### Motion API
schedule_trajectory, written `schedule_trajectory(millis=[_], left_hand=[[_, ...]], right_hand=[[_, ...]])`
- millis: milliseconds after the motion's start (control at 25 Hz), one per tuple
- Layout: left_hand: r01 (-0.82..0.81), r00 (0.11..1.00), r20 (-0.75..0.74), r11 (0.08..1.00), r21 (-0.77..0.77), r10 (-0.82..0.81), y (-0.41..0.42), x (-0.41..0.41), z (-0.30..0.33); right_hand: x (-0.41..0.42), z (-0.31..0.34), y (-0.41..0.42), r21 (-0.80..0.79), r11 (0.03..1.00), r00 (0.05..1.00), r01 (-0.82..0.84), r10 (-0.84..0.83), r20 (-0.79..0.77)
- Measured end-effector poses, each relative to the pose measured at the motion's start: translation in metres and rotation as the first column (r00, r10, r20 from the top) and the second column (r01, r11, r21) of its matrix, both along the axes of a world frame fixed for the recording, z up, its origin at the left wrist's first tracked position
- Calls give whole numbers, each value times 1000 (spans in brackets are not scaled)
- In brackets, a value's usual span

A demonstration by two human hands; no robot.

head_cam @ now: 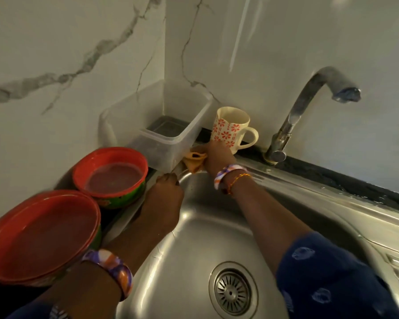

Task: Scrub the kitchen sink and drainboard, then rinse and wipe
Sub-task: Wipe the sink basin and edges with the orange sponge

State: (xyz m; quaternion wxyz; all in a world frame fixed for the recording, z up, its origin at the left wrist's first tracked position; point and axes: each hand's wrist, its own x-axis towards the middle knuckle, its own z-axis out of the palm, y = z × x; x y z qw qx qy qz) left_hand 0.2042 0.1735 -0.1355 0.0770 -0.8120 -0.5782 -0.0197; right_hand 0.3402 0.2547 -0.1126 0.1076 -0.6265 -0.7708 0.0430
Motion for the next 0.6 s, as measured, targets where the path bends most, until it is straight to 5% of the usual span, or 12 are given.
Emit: schedule_trajectory(millis=[400, 600], left_hand=[[15, 1000, 25, 989, -145, -11, -5, -6, 18], [166, 975, 186, 951, -261, -119, -32, 54, 24]], right_hand=[[37, 24, -83, -195, 979, 998, -65, 65, -5], [121, 37, -169, -159, 971, 973, 178, -197, -118]])
